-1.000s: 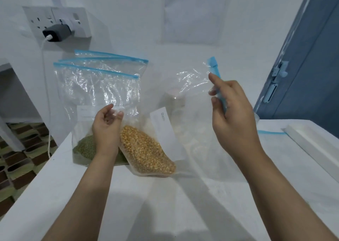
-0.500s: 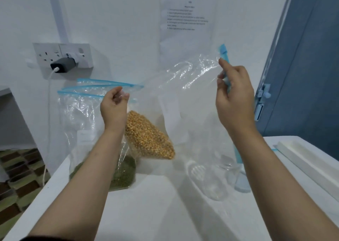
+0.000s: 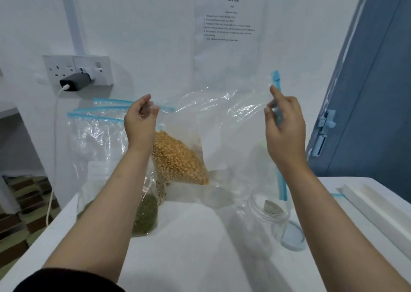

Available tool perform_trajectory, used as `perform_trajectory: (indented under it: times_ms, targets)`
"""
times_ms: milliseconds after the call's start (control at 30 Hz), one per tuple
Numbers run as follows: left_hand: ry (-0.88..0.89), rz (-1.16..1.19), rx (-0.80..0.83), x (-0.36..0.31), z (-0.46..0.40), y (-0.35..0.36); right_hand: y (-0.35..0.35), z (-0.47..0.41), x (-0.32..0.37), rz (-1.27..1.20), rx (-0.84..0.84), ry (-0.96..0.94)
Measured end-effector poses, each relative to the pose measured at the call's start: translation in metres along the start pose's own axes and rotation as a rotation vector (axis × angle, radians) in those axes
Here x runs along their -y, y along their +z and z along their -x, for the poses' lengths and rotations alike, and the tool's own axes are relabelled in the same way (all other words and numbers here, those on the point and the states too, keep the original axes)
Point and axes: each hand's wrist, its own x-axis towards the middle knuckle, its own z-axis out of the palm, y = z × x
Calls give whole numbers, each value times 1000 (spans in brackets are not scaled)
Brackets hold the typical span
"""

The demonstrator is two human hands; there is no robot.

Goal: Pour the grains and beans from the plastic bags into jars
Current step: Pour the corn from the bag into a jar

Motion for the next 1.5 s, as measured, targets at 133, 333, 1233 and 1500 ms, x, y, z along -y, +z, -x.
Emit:
perform_trajectory:
  times_ms: [133,333,1233,1500]
  targets:
    - [36,-22,-6,-6,-1,5,5,4,-7,4,-35,0]
    - [79,-8,5,-20,-8,13,6,5,-12,-33,-72,49]
    - [181,4,20,-45,-18,37,-21,1,-25,-153,-16,174]
    - [195,8,31,-53,-18,44,-23,1,-31,-170,4,239]
